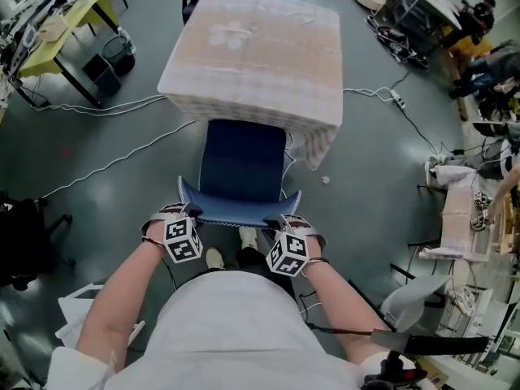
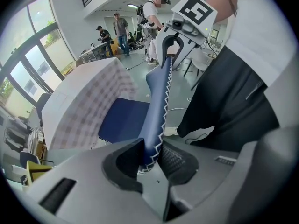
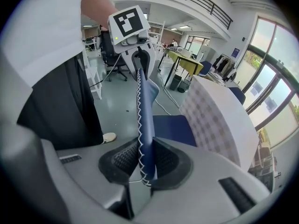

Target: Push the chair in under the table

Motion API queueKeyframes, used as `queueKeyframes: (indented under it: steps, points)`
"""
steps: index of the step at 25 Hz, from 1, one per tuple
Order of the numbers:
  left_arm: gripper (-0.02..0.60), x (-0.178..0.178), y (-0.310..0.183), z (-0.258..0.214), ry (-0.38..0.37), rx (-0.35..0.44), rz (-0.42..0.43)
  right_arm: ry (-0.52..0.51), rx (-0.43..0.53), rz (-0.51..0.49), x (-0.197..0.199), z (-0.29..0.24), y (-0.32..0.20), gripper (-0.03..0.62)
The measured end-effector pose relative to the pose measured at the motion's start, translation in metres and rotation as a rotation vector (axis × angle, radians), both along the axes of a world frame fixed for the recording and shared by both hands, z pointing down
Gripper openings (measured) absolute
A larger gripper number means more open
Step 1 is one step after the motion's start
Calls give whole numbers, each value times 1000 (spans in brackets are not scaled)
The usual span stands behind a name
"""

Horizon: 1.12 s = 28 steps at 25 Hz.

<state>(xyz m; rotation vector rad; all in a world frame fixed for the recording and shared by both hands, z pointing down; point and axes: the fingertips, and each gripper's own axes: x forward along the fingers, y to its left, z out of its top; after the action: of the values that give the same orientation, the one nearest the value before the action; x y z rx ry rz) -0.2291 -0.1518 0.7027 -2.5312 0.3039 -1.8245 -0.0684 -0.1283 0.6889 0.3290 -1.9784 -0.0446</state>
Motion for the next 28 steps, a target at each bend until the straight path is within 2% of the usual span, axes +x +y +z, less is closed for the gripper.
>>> queueKeyframes:
  steps: [11, 15, 20, 28]
  points:
    - [95, 6, -66, 2, -46, 5, -67, -14, 11, 0, 7, 0, -64, 75]
    - [98, 1, -85, 2, -85, 11, -79, -32, 3, -15, 3, 0, -78, 77]
    - [104, -9, -94, 1, -105, -2, -108, -60, -7, -31, -7, -2, -82, 77]
    - [106, -9, -96, 2, -100, -17, -104, -80, -30, -46, -10, -2, -84, 77]
